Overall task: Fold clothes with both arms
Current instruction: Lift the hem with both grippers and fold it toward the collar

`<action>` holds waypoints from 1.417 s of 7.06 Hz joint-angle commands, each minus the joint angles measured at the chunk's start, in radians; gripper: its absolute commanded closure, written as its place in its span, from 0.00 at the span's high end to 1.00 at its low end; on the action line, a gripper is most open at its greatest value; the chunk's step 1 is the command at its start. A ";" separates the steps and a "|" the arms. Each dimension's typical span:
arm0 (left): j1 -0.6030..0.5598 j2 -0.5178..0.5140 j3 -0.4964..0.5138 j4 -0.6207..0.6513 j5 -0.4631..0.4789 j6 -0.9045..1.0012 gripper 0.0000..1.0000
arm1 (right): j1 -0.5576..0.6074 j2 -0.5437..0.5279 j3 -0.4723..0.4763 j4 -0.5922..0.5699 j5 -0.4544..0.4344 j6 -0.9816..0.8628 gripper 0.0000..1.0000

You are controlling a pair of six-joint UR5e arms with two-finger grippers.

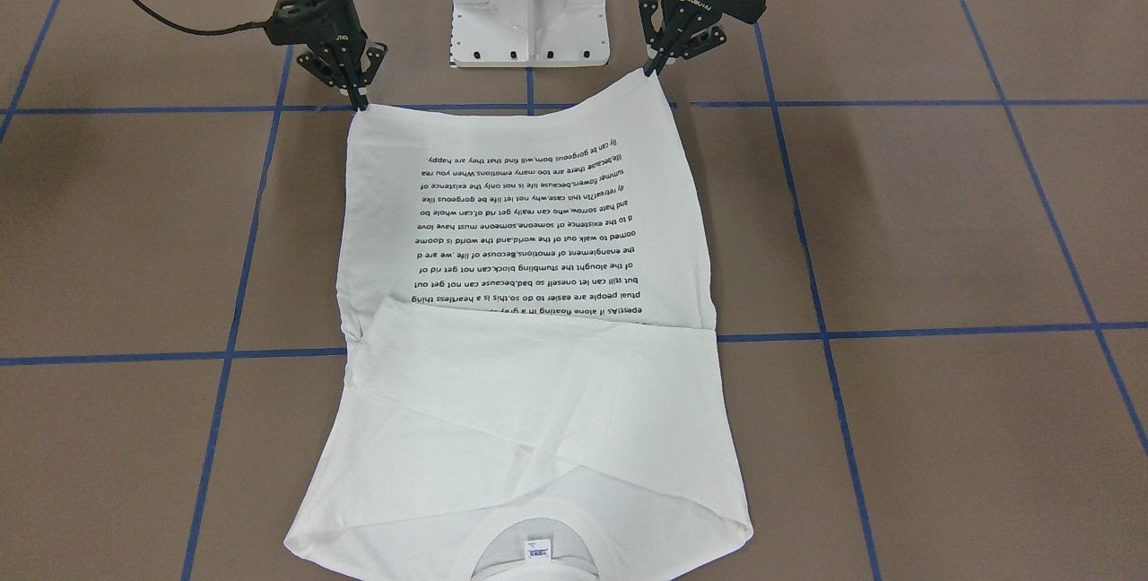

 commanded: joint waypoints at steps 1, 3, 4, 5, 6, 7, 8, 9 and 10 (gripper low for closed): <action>-0.035 0.003 -0.098 0.090 -0.088 0.006 0.00 | 0.042 0.034 0.340 -0.398 0.139 -0.001 0.00; -0.121 -0.014 -0.250 0.259 -0.220 0.072 0.00 | 0.160 0.174 0.454 -0.646 0.274 -0.025 0.00; -0.155 -0.075 -0.222 0.266 -0.236 0.084 0.00 | 0.252 0.312 0.434 -0.749 0.326 -0.135 0.00; -0.202 -0.129 -0.167 0.268 -0.236 0.084 0.00 | 0.319 0.410 0.400 -0.853 0.340 -0.190 0.00; -0.260 -0.199 -0.072 0.266 -0.236 0.114 0.00 | 0.393 0.459 0.362 -0.869 0.354 -0.258 0.00; -0.340 -0.273 0.040 0.266 -0.239 0.209 0.00 | 0.477 0.465 0.325 -0.866 0.377 -0.333 0.00; -0.406 -0.316 0.121 0.266 -0.244 0.258 0.00 | 0.584 0.494 0.258 -0.860 0.443 -0.422 0.00; -0.463 -0.362 0.196 0.262 -0.244 0.300 0.00 | 0.684 0.557 0.154 -0.857 0.490 -0.500 0.00; -0.498 -0.415 0.278 0.254 -0.245 0.317 0.00 | 0.744 0.589 0.026 -0.774 0.494 -0.525 0.00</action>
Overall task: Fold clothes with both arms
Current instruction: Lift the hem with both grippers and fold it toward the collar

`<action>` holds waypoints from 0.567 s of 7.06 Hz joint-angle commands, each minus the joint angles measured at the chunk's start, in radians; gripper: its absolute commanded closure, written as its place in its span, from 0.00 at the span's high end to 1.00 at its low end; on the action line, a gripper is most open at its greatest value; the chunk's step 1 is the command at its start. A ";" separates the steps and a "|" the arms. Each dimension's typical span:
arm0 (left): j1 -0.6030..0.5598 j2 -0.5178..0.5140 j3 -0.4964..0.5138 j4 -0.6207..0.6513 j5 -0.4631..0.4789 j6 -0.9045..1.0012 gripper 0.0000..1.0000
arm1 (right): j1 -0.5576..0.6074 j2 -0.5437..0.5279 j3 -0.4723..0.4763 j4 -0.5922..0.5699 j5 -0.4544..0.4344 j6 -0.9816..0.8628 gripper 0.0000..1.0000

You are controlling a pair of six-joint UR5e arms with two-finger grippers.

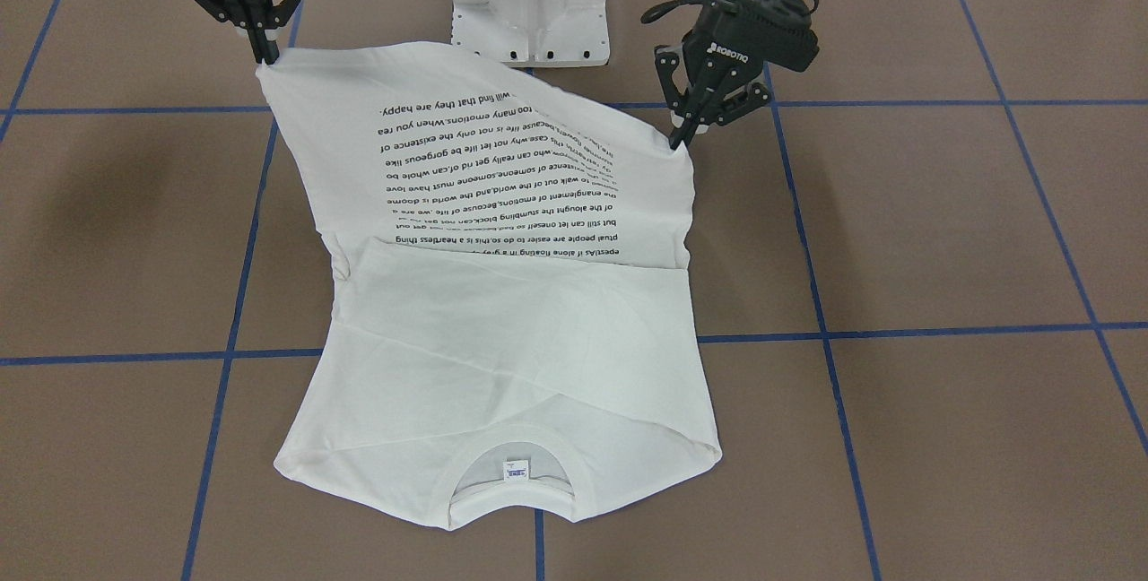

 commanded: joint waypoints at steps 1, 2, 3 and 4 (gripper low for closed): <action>-0.079 -0.125 0.186 -0.013 -0.002 0.039 0.00 | 0.133 0.049 -0.299 0.245 0.028 -0.074 0.00; -0.091 -0.171 0.279 -0.036 0.000 0.062 0.00 | 0.162 0.070 -0.433 0.367 0.028 -0.077 0.00; -0.108 -0.183 0.384 -0.140 0.000 0.071 0.00 | 0.170 0.131 -0.548 0.406 0.025 -0.077 0.00; -0.121 -0.214 0.508 -0.220 0.003 0.088 0.00 | 0.171 0.206 -0.680 0.440 0.021 -0.071 0.00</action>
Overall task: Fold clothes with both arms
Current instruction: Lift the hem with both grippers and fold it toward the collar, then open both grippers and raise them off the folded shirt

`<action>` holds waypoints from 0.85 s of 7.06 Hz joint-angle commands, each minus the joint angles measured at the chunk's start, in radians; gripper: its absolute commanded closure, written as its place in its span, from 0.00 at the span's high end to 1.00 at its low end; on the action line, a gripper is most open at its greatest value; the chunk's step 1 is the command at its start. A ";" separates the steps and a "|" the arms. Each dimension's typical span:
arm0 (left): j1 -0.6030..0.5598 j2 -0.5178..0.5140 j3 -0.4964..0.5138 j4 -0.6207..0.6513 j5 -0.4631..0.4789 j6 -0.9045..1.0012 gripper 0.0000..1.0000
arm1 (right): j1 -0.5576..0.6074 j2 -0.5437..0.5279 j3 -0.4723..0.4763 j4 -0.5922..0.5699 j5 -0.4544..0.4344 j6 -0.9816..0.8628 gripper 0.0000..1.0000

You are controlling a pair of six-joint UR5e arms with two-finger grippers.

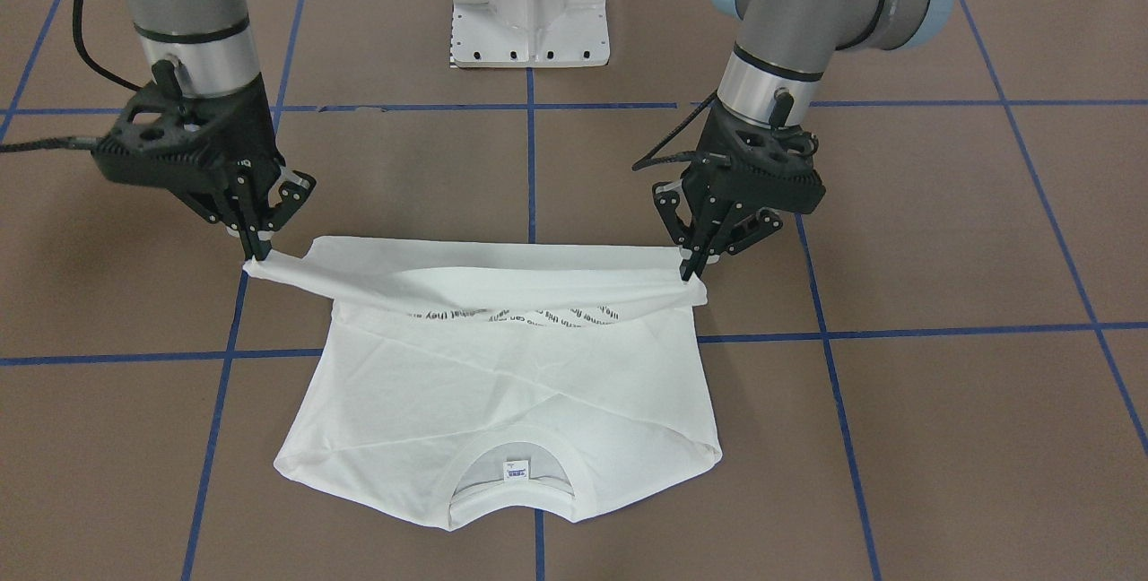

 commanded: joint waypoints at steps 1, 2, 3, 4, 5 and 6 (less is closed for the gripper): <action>-0.022 -0.078 0.230 -0.112 0.006 0.028 0.00 | 0.011 0.099 -0.248 0.131 -0.008 0.008 0.00; -0.024 -0.113 0.298 -0.117 0.009 0.028 0.00 | 0.011 0.113 -0.327 0.211 -0.012 0.011 0.00; -0.030 -0.118 0.355 -0.164 0.009 0.029 0.00 | 0.012 0.135 -0.400 0.259 -0.018 0.009 0.00; -0.030 -0.119 0.415 -0.218 0.016 0.037 0.00 | 0.027 0.139 -0.436 0.288 -0.018 0.002 0.00; -0.030 -0.121 0.452 -0.230 0.047 0.067 0.00 | 0.032 0.139 -0.453 0.296 -0.024 0.000 0.00; -0.030 -0.121 0.476 -0.249 0.052 0.069 0.00 | 0.037 0.138 -0.462 0.296 -0.034 0.000 0.00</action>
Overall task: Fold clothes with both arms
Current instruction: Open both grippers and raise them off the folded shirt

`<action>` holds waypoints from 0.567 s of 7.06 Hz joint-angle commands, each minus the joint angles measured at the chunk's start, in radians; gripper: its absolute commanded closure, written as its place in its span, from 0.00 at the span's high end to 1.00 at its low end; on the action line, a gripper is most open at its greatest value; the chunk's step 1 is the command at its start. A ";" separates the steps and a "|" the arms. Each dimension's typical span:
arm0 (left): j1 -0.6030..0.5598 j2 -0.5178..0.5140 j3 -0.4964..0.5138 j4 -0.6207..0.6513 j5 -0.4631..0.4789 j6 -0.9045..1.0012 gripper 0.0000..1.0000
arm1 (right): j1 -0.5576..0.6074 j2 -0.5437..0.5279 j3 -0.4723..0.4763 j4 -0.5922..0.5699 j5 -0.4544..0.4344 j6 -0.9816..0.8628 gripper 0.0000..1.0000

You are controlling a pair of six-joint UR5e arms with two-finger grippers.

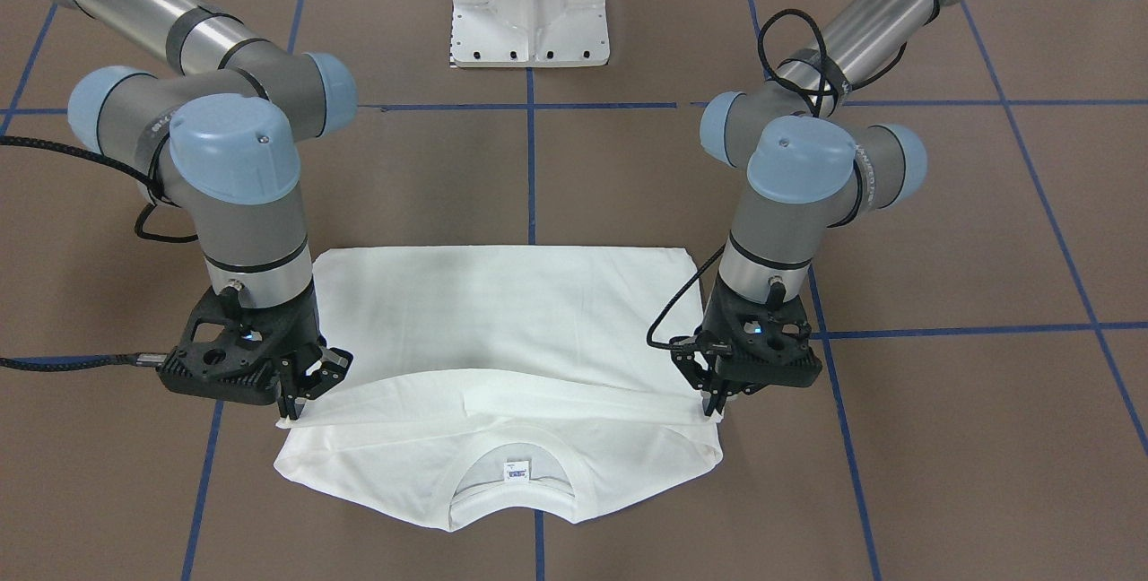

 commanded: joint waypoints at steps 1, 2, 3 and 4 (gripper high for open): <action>0.001 -0.001 0.044 -0.036 0.014 0.011 0.00 | 0.002 0.002 -0.034 0.008 -0.020 -0.001 0.00; 0.001 0.003 0.038 -0.044 0.011 0.013 0.42 | 0.002 0.003 -0.035 0.011 -0.020 0.008 0.78; 0.001 0.011 0.026 -0.065 0.006 0.019 0.99 | 0.001 0.005 -0.035 0.039 -0.019 0.017 0.99; 0.001 0.052 -0.052 -0.064 -0.008 0.071 1.00 | 0.002 0.003 -0.035 0.047 -0.015 0.014 1.00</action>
